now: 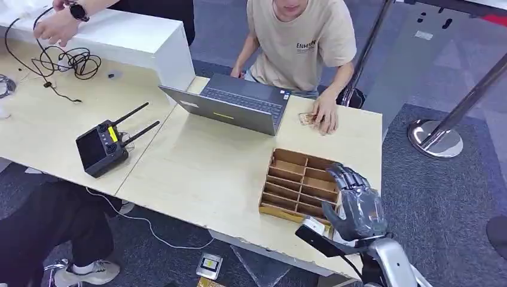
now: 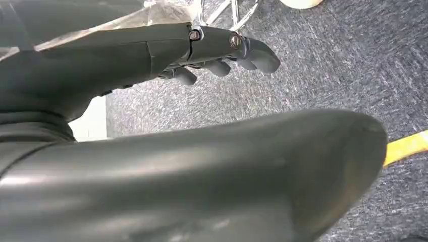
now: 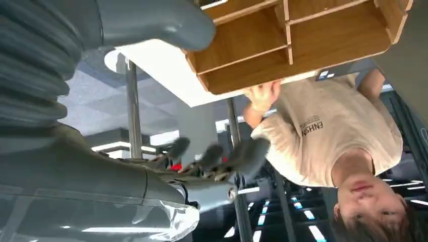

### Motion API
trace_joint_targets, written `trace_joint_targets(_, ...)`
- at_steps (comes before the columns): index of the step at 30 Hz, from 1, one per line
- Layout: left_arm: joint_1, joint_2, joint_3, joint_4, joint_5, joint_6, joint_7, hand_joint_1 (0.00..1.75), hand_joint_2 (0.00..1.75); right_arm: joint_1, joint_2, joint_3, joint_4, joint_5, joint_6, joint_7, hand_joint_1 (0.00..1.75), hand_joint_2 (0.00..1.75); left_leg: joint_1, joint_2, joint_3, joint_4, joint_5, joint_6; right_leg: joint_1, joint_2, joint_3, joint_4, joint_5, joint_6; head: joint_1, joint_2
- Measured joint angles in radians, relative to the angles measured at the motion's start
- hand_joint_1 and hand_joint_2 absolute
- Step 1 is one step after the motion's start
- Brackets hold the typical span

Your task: Pass the card to the sensor for recognition and then transmit it.

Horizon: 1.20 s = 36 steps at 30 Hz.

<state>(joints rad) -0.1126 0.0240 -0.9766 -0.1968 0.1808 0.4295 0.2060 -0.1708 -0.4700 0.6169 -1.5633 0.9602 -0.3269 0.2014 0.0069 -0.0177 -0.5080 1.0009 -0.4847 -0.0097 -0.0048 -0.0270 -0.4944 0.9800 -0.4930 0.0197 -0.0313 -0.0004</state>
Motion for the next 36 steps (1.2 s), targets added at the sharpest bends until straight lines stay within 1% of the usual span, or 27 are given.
trace_joint_targets(1, 0.000, 0.000, 0.000, 0.000, 0.000, 0.000, 0.000, 0.00, 0.00, -0.001, 0.001, 0.000, 0.003, -0.003, -0.001, -0.004, 0.75, 1.75, 0.000, 0.000, 0.000, 0.000, 0.000, 0.000, 0.000, 0.000, 0.000, 0.000, 0.000, 0.000, 0.000, 0.000)
trace_joint_targets(2, 0.000, -0.001, 0.000, 0.000, 0.000, 0.000, 0.000, 0.00, 0.00, -0.002, 0.002, 0.002, 0.006, -0.008, -0.001, -0.006, 1.01, 1.75, 0.000, 0.000, 0.000, 0.000, 0.000, 0.000, 0.000, 0.000, 0.000, 0.000, 0.000, 0.000, 0.000, 0.000)
trace_joint_targets(3, 0.000, -0.001, 0.001, 0.000, 0.000, 0.001, 0.000, 0.00, 0.00, -0.003, 0.002, 0.002, 0.010, -0.008, -0.002, -0.007, 1.10, 1.75, 0.000, 0.000, 0.000, 0.000, 0.000, 0.000, 0.000, 0.000, 0.000, 0.000, 0.000, 0.000, 0.000, 0.000)
trace_joint_targets(4, 0.000, -0.002, 0.001, 0.000, 0.000, 0.001, 0.000, 0.00, 0.00, -0.004, 0.003, 0.002, 0.013, -0.008, -0.002, -0.009, 1.13, 1.75, 0.000, 0.000, 0.000, 0.000, 0.000, 0.000, 0.000, 0.000, 0.000, 0.000, 0.000, 0.000, 0.000, 0.000)
trace_joint_targets(5, 0.000, -0.002, 0.001, 0.000, 0.000, 0.001, 0.000, 0.00, 0.00, -0.004, 0.004, 0.003, 0.016, -0.008, -0.003, -0.010, 1.08, 1.75, 0.000, 0.000, 0.000, 0.000, 0.000, 0.000, 0.000, 0.000, 0.000, 0.000, 0.000, 0.000, 0.000, 0.000)
trace_joint_targets(6, 0.000, -0.002, 0.002, 0.000, -0.001, 0.001, 0.000, 0.00, 0.00, -0.005, 0.005, 0.003, 0.019, -0.008, -0.003, -0.012, 1.06, 1.75, 0.000, 0.000, 0.000, 0.000, 0.000, 0.000, 0.000, 0.000, 0.000, 0.000, 0.000, 0.000, 0.000, 0.000)
trace_joint_targets(7, 0.000, -0.003, 0.002, 0.000, -0.001, 0.001, 0.000, 0.00, 0.00, -0.005, 0.006, 0.004, 0.022, -0.009, -0.004, -0.013, 0.91, 1.75, 0.000, 0.000, 0.000, 0.000, 0.000, 0.000, 0.000, 0.000, 0.000, 0.000, 0.000, 0.000, 0.000, 0.000)
trace_joint_targets(11, 0.000, -0.003, 0.002, 0.000, -0.001, 0.001, 0.000, 0.00, 0.00, -0.005, 0.006, 0.004, 0.023, -0.009, -0.004, -0.013, 0.91, 1.75, 0.000, 0.000, 0.000, 0.000, 0.000, 0.000, 0.000, 0.000, 0.000, 0.000, 0.000, 0.000, 0.000, 0.000)
trace_joint_targets(12, 0.000, -0.004, 0.002, 0.000, -0.001, 0.001, 0.000, 0.00, 0.00, -0.006, 0.008, 0.004, 0.027, -0.011, -0.007, -0.014, 0.77, 1.75, 0.000, 0.000, 0.000, 0.000, 0.000, 0.000, 0.000, 0.000, 0.000, 0.000, 0.000, 0.000, 0.000, 0.000)
trace_joint_targets(13, 0.000, -0.005, 0.003, 0.000, -0.001, 0.001, 0.000, 0.00, 0.00, -0.007, 0.010, 0.004, 0.034, -0.011, -0.008, -0.014, 0.77, 1.75, 0.000, 0.000, -0.001, 0.000, 0.000, 0.000, 0.000, 0.000, -0.001, 0.000, 0.000, 0.000, 0.000, 0.000)
trace_joint_targets(14, 0.000, -0.005, 0.003, 0.000, -0.001, 0.001, 0.000, 0.00, 0.00, -0.008, 0.011, 0.004, 0.041, -0.011, -0.008, -0.015, 0.61, 1.75, 0.000, 0.000, -0.001, 0.000, 0.000, 0.000, 0.000, 0.000, -0.001, 0.000, 0.000, 0.000, 0.000, 0.000)
trace_joint_targets(15, 0.000, -0.005, 0.003, 0.000, -0.001, 0.001, 0.000, 0.00, 0.00, -0.009, 0.011, 0.004, 0.043, -0.011, -0.008, -0.016, 0.54, 1.75, 0.000, 0.000, -0.001, 0.000, 0.000, 0.000, 0.000, 0.000, -0.001, 0.000, 0.000, 0.000, 0.000, 0.000)
trace_joint_targets(17, 0.000, -0.005, 0.003, 0.000, -0.001, 0.001, 0.000, 0.00, 0.00, -0.009, 0.012, 0.004, 0.050, -0.011, -0.008, -0.016, 0.54, 1.75, 0.000, 0.000, -0.001, 0.000, 0.000, 0.000, 0.000, 0.000, -0.001, 0.000, 0.000, 0.000, 0.000, 0.000)
trace_joint_targets(18, 0.000, -0.005, 0.003, 0.000, -0.001, 0.001, 0.000, 0.00, 0.00, -0.009, 0.013, 0.004, 0.052, -0.011, -0.009, -0.016, 0.58, 1.75, 0.000, 0.000, -0.001, 0.000, 0.000, 0.000, 0.000, 0.000, -0.001, 0.000, 0.000, 0.000, 0.000, 0.000)
trace_joint_targets(21, 0.000, -0.006, 0.003, 0.000, -0.001, 0.001, 0.000, 0.00, 0.00, -0.010, 0.016, 0.004, 0.061, -0.021, -0.010, -0.019, 0.38, 1.75, 0.000, 0.000, -0.001, 0.000, 0.000, 0.000, 0.000, 0.000, -0.001, 0.000, 0.000, 0.000, 0.000, 0.000)
trace_joint_targets(23, 0.000, -0.006, 0.003, 0.000, -0.002, 0.001, 0.000, 0.00, 0.00, -0.010, 0.018, 0.004, 0.068, -0.025, -0.012, -0.022, 0.47, 1.75, 0.000, 0.000, -0.001, 0.000, 0.000, 0.000, 0.000, 0.000, -0.001, 0.000, 0.000, 0.000, 0.000, 0.000)
trace_joint_targets(25, 0.000, -0.006, 0.003, 0.000, -0.002, 0.001, 0.000, 0.00, 0.00, -0.010, 0.020, 0.004, 0.076, -0.028, -0.014, -0.025, 0.47, 1.75, 0.000, 0.000, -0.001, 0.000, 0.000, 0.000, 0.000, 0.000, -0.001, 0.000, 0.000, 0.000, 0.000, 0.000)
trace_joint_targets(26, 0.000, -0.006, 0.003, 0.000, -0.002, 0.001, 0.000, 0.00, 0.00, -0.010, 0.020, 0.004, 0.080, -0.030, -0.015, -0.027, 0.51, 1.75, 0.000, 0.000, -0.001, 0.000, 0.000, 0.000, 0.000, 0.000, -0.001, 0.000, 0.000, 0.000, 0.000, 0.000)
trace_joint_targets(36, 0.000, -0.008, 0.003, 0.000, -0.004, 0.002, 0.000, 0.00, 0.00, -0.010, 0.029, 0.005, 0.122, -0.045, -0.027, -0.037, 0.52, 1.75, 0.000, 0.000, -0.001, 0.000, 0.000, 0.000, 0.000, 0.000, -0.001, 0.000, 0.000, 0.000, 0.000, 0.000)
